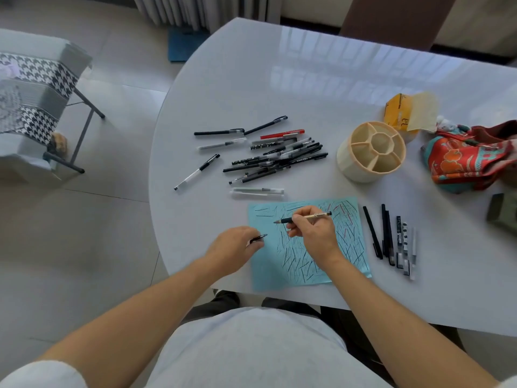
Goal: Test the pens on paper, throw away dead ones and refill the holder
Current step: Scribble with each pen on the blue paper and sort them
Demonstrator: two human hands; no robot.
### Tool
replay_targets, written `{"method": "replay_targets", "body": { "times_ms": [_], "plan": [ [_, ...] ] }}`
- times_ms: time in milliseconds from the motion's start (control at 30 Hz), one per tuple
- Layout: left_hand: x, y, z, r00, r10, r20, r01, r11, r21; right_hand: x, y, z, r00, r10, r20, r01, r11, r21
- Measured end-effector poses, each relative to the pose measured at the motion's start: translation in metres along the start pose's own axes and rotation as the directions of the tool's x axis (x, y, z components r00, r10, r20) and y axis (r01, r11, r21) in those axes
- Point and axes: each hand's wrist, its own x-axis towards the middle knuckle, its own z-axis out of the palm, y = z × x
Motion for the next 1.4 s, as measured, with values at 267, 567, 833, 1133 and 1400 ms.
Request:
{"method": "replay_targets", "body": {
  "times_ms": [267,567,833,1133,1400],
  "plan": [
    [-0.010,0.015,-0.005,0.998,-0.055,-0.025,0.050,0.982,-0.184,-0.020,-0.015,0.004,0.984,0.019,0.175,-0.042,0.991,0.125],
    [-0.019,0.016,-0.014,0.994,-0.110,-0.021,0.103,0.974,-0.203,-0.020,-0.013,0.029,0.961,0.095,0.258,-0.105,0.994,0.025],
    [-0.040,-0.028,-0.027,0.937,-0.341,-0.075,0.291,0.881,-0.373,0.021,-0.023,0.071,0.915,0.127,0.383,-0.044,0.975,-0.218],
    [-0.059,-0.099,-0.028,0.698,-0.657,-0.284,0.575,0.751,-0.325,0.094,-0.023,0.066,0.916,-0.206,0.344,0.395,0.310,-0.865],
    [-0.051,-0.104,-0.024,0.674,-0.702,-0.231,0.677,0.712,-0.187,0.099,-0.024,0.069,0.914,-0.218,0.343,0.389,0.230,-0.892]
  ]
}}
